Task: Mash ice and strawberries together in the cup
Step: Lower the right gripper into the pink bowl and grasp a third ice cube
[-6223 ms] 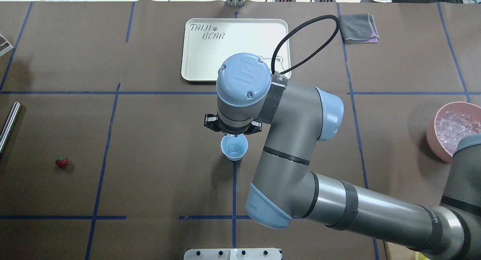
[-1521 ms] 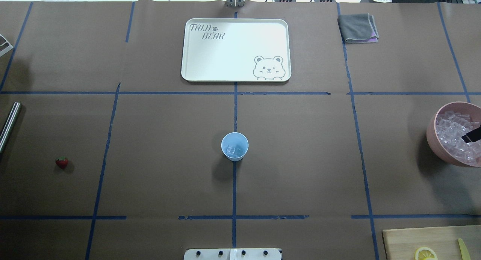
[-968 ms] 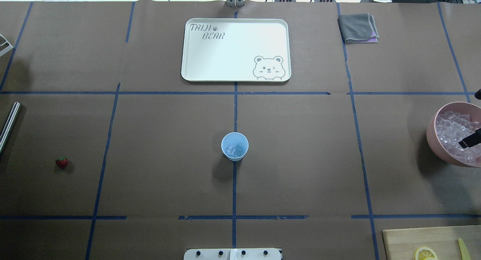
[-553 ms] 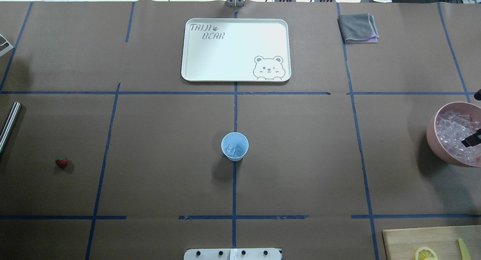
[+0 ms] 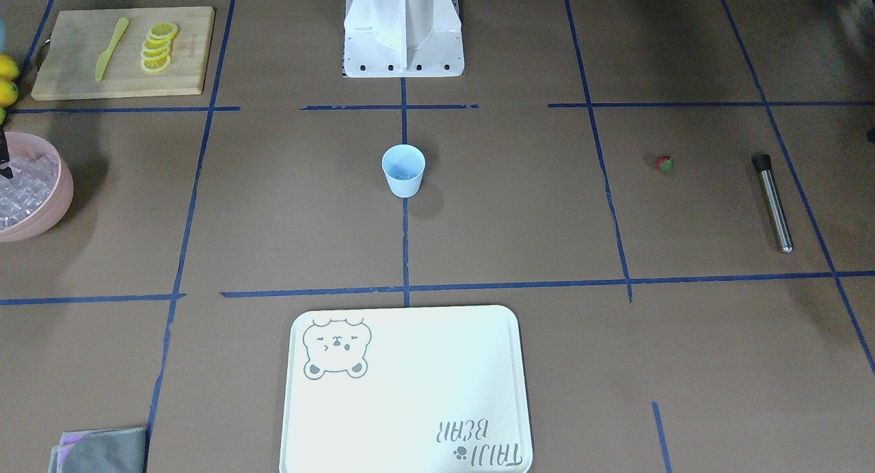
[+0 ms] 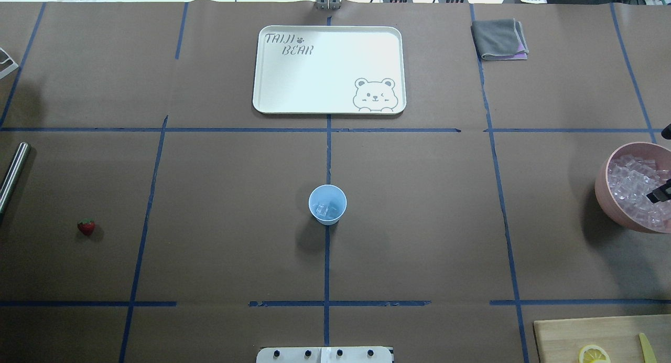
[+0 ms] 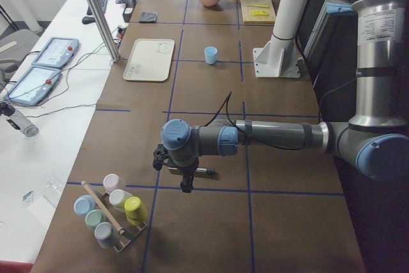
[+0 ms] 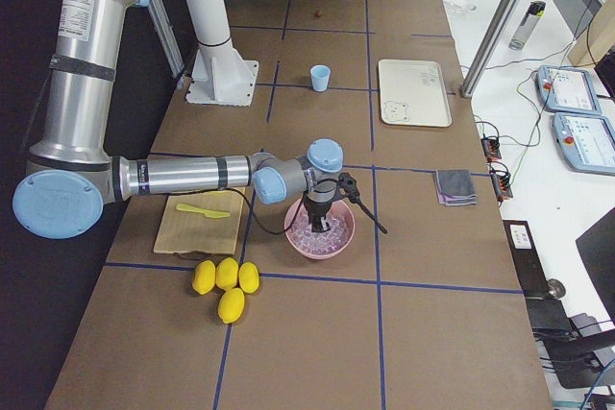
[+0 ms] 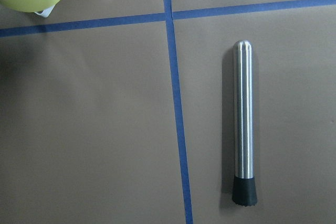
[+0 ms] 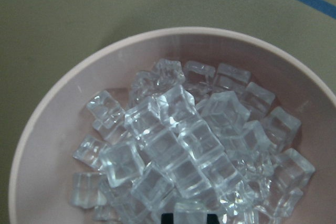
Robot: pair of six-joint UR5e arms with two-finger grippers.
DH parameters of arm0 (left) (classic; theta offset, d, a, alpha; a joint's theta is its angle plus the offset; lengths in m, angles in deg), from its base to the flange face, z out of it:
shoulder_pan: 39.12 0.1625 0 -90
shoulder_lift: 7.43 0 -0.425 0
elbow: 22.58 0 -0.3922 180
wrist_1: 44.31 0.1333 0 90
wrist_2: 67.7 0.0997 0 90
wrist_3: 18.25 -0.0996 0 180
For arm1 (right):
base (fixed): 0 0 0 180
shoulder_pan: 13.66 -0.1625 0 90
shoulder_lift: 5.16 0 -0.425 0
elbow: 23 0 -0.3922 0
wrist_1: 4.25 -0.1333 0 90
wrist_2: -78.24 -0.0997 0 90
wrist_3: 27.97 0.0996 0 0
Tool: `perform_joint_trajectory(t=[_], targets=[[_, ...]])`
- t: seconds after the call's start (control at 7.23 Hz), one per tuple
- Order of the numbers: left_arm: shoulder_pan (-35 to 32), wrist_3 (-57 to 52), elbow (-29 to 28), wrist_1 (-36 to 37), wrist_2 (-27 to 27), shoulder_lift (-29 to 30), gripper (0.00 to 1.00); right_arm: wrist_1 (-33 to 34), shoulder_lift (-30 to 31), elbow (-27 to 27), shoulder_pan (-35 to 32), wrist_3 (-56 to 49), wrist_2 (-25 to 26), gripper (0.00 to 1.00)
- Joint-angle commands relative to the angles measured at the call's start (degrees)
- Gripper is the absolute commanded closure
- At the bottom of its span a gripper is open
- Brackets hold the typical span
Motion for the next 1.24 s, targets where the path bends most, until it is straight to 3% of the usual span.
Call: perform_joint_trajectory(t=[0.0,0.28,0.55,0.97,1.11], targets=[[0.00,0.00,-0.09,0.00,0.06,0.02,0.00,3.52,-1.30,-5.10,-1.79,4.73,-0.39,0.97],[0.00,0.00,-0.09,-0.09,0.06,0.11,0.00,4.33,-8.92,-6.45,-1.62,19.56,-0.57,1.00],[0.09,0.00,0.00,-0.09,-0.03,0.02,0.00,6.53,-14.48,-8.20,2.40,26.11,-0.48,0.99],[0.18,0.09,0.09,0.00,0.06,0.11,0.00,9.41,-25.36,-8.03,16.18,43.38,4.76,0.99],[0.26,0.09,0.09,0.00,0.06,0.11,0.00,17.36,-33.75,-7.86,20.75,47.88,8.79,0.99]])
